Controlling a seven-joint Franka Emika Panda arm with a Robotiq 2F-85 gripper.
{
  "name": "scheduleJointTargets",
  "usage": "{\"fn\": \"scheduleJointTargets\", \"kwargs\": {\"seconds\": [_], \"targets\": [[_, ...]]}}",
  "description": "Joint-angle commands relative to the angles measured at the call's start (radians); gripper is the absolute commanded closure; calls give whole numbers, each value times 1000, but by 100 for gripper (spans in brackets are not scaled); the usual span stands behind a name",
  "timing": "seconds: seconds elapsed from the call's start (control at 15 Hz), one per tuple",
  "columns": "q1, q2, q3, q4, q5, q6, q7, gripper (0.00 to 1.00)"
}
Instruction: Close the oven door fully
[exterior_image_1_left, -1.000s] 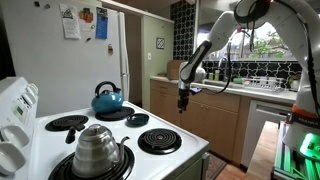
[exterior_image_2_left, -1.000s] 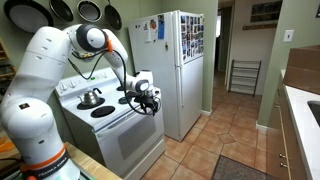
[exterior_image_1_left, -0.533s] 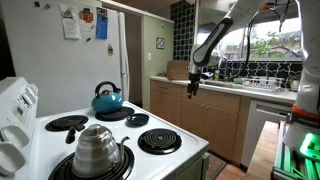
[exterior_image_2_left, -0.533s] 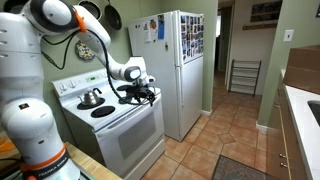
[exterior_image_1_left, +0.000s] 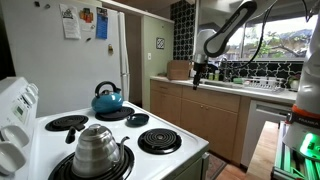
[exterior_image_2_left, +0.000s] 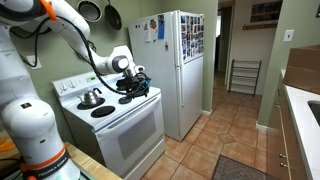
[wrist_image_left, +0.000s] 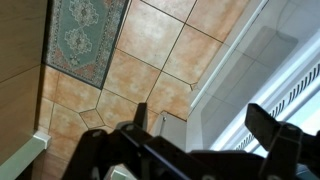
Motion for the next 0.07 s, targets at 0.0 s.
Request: {"fn": "scheduleJointTargets", "kwargs": {"seconds": [0.0], "targets": [[14,-7,-13,-5,-3,-3,0,0]]}}
